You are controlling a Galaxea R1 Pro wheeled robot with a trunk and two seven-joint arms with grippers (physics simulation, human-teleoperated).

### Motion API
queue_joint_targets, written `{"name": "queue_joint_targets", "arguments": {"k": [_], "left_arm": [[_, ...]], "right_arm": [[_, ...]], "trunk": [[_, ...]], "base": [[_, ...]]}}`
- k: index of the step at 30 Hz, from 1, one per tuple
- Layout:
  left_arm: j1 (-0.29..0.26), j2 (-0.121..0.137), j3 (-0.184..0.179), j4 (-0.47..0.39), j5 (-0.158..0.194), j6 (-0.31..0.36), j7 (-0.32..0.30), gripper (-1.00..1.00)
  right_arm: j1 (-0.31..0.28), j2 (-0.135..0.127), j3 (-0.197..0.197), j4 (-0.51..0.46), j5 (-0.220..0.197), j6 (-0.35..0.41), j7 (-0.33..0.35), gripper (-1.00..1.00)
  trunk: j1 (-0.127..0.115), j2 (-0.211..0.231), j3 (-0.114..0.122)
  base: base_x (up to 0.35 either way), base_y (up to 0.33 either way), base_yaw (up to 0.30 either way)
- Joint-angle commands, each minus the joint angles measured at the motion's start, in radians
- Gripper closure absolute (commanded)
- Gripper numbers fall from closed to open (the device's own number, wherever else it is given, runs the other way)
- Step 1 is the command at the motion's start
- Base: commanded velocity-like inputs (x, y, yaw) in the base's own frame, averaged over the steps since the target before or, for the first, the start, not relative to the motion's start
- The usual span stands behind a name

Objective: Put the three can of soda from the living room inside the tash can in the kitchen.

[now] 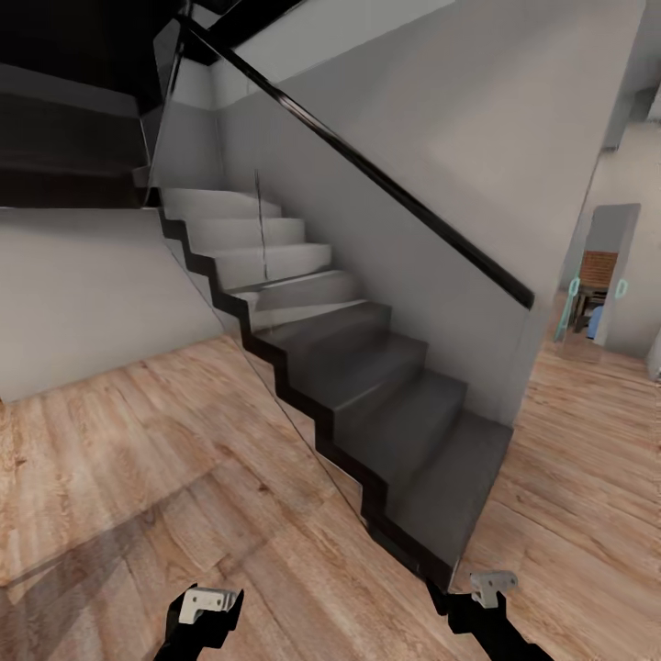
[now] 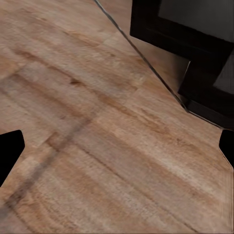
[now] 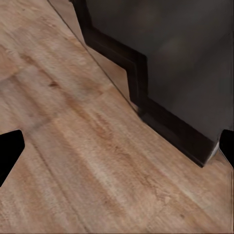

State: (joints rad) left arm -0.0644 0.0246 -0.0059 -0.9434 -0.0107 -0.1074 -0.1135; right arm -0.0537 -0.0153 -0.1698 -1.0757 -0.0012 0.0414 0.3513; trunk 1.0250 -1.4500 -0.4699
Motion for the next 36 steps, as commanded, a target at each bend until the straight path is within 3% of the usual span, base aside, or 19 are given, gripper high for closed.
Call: {"name": "queue_joint_targets", "arguments": {"k": [1, 36], "left_arm": [[0.000, 0.000, 0.000, 0.000, 0.000, 0.000, 0.000, -1.00], [0.000, 0.000, -0.001, 0.002, -0.002, -0.020, 0.000, -1.00]], "right_arm": [[0.000, 0.000, 0.001, 0.008, 0.000, 0.000, 0.000, -1.00], [0.000, -0.001, 0.001, 0.037, -0.005, 0.000, 0.000, -1.00]], "trunk": [[0.000, 0.000, 0.000], [0.000, 0.000, 0.033]], "base": [[0.000, -0.280, -0.128], [-0.118, -0.276, -0.209]]}}
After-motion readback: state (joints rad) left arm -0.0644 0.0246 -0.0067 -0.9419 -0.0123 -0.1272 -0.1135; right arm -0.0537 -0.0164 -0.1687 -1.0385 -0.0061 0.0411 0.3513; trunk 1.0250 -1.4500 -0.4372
